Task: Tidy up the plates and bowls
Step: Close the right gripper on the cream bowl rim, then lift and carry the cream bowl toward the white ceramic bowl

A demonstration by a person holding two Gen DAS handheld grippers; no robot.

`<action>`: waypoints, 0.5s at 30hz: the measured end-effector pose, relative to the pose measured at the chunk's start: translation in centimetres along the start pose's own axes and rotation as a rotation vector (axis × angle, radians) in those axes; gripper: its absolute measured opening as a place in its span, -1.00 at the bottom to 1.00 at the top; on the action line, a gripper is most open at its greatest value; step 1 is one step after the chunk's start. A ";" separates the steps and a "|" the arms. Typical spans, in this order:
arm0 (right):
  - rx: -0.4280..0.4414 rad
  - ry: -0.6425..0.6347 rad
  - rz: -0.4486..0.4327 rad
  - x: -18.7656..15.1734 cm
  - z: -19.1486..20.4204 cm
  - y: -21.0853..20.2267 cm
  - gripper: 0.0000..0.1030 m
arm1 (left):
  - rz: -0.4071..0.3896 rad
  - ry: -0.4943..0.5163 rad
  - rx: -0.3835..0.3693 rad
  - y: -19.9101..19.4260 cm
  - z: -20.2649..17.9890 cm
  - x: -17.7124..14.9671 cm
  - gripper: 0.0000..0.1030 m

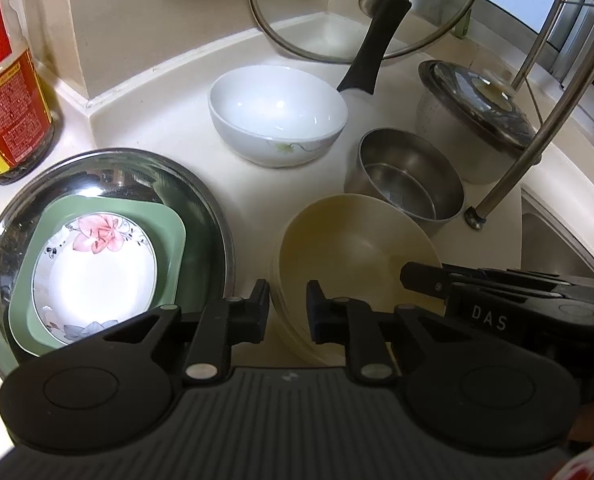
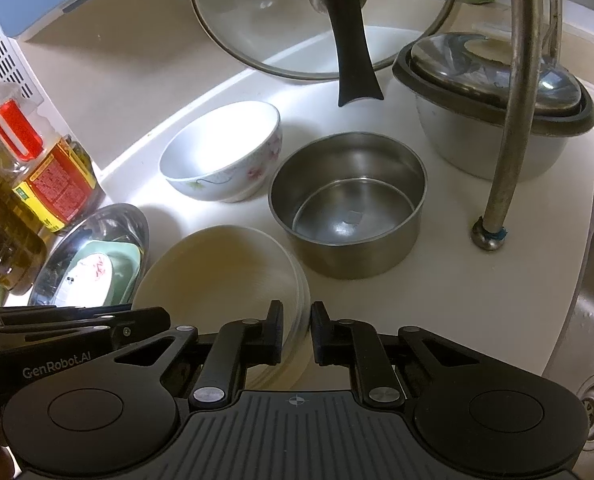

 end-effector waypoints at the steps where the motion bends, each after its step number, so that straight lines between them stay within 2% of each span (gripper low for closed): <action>1: 0.001 -0.001 -0.003 0.0 0.1 -0.1 -0.72 | -0.004 -0.001 -0.001 -0.2 0.1 0.0 -0.66; 15: 0.024 -0.025 -0.034 0.9 1.5 -1.4 -0.72 | -0.056 -0.012 0.003 -2.3 0.6 0.7 -0.66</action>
Point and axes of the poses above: each gripper's, at about its wrist camera, not at the fingertips, and y roughly the way its jaws point, z to its left, x to its top, the point moved 5 cm from there along y, roughly the way its jaws point, and after that the axes turned 10 degrees about z, right-handed, at the moved point
